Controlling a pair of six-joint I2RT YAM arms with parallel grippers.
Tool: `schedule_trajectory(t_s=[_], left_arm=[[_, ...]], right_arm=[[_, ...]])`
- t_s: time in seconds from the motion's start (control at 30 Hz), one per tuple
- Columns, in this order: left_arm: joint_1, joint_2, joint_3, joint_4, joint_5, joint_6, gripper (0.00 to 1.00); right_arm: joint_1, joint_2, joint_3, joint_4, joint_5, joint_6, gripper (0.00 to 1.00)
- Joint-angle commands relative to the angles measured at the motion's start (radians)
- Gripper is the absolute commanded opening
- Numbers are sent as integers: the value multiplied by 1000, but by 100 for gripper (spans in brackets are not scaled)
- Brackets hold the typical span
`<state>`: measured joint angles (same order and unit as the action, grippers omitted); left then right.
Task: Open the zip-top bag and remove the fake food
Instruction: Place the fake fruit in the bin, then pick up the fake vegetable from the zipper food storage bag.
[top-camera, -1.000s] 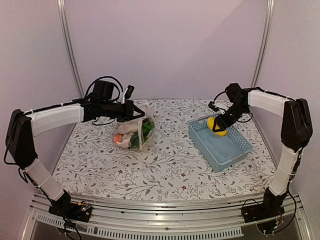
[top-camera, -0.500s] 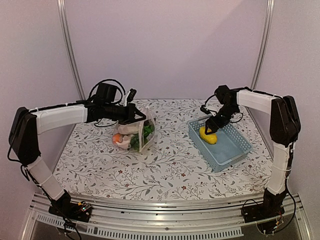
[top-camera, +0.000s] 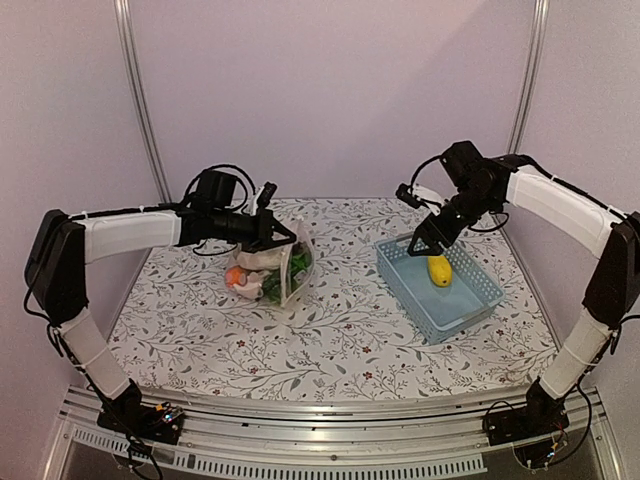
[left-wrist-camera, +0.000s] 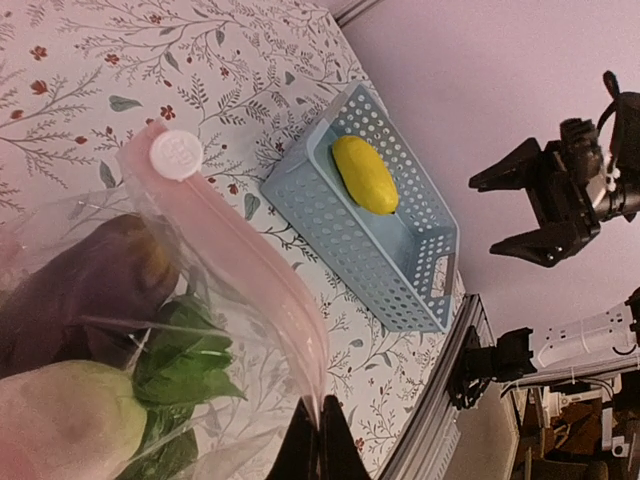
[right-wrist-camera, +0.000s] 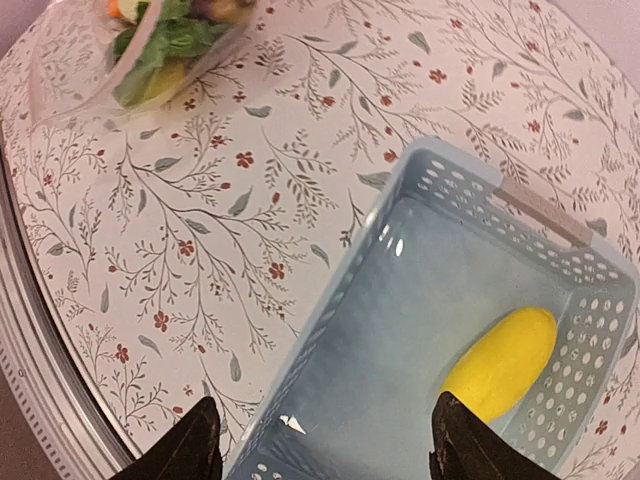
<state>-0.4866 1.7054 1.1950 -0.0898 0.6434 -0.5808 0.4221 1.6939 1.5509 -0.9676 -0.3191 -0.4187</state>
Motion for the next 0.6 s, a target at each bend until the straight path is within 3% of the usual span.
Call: schedule_trajectory(t_s=[0.0,0.13,0.4,0.57], left_arm=[[17,7,15,7,18,-8,0],[16,-4,11,16,30,-12,0],[12,-29,-46,184,74,-80,0],[11,-51,-66,223,84,-102,0]], right_arm=[[112,21,103,-7,-64,-34,64],[182,143,271,-30,-186,60,53],[293,352,456,134,-264,278,32],[340,444,492,182,-306,364,29]])
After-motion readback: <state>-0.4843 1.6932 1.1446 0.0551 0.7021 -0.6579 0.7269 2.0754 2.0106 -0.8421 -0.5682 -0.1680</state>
